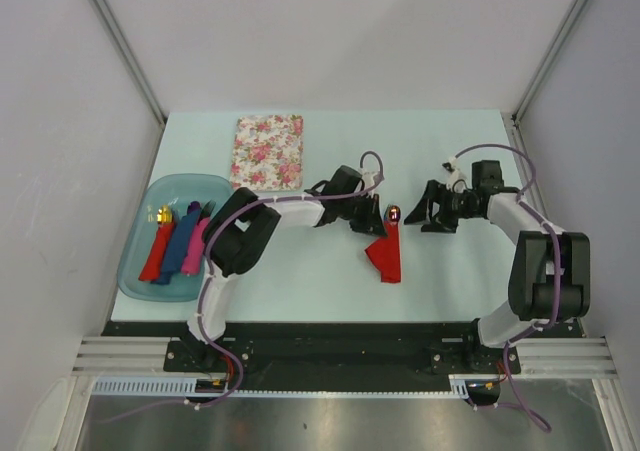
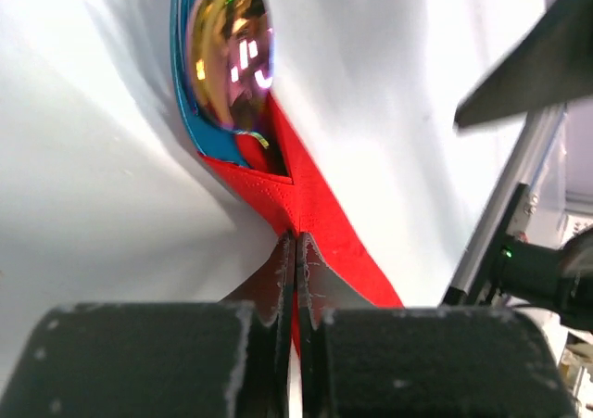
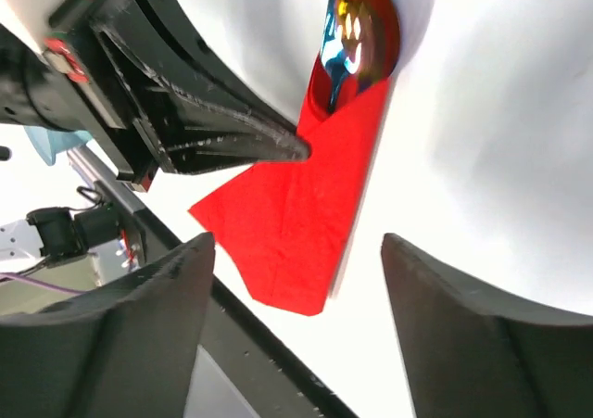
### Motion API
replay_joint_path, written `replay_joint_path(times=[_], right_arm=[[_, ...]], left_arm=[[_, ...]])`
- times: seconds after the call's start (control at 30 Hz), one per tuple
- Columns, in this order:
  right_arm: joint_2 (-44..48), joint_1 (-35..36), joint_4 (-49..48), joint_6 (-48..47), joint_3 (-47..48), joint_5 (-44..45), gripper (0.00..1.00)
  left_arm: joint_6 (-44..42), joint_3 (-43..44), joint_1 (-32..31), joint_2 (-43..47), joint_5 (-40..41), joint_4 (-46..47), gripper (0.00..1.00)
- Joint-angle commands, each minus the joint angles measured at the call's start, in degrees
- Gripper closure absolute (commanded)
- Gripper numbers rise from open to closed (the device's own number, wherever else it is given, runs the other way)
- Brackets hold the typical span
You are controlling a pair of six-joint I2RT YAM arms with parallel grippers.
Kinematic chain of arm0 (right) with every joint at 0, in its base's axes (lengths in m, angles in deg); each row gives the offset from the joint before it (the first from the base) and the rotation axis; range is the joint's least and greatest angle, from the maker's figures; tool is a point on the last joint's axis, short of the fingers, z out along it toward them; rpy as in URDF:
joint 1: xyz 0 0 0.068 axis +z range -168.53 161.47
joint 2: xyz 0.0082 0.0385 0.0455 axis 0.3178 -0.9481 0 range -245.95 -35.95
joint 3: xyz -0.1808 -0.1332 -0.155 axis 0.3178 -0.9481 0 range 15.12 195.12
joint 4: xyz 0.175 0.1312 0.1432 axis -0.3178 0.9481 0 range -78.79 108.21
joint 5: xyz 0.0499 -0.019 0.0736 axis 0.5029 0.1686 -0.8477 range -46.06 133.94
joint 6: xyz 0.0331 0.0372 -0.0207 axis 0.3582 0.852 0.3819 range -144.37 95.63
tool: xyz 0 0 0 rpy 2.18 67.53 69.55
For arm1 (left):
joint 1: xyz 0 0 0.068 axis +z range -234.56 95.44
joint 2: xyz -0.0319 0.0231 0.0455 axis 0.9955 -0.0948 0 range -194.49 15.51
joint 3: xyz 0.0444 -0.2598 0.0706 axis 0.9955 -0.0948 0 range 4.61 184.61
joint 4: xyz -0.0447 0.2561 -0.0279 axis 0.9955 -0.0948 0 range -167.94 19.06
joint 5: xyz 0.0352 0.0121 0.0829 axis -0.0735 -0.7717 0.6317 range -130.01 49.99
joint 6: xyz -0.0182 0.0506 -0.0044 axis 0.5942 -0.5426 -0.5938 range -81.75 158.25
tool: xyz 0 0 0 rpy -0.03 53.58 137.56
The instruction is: Place the utensils on the paper napkin and roll it up
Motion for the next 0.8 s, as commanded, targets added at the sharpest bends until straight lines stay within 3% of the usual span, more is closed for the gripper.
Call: replay_joint_path(times=[0.0,0.13,0.33,0.47,0.6,0.77], right_arm=[[3.7,-3.0,2.2,-5.4,2.2,-3.2,0.20],[5.6,-4.5,2.7,-7.2,2.6,-4.0,0.13],[9.9,-5.6,2.2,-10.4,3.4,-4.5,0.11],[16.6,-5.9,0.1,-12.1,3.6,-5.0,0.00],[26.1,-6.1,-5.3,-10.6,1.8,-4.2,0.00],[28.1,-6.3,-8.0,-10.8,3.5,-16.6,0.00]], left_arm=[[-1.8,-0.4,0.4,5.8,-4.3,5.1,1.00],[-1.9,-0.4,0.4,7.1,-5.4,5.4,1.00],[-1.5,-0.3,0.7,9.7,-6.6,5.5,1.00],[-1.9,0.7,1.1,12.6,-8.2,4.0,1.00],[-4.6,2.1,1.5,17.4,-9.8,1.2,1.00],[-7.1,3.3,2.2,23.3,-11.9,-1.6,1.00]])
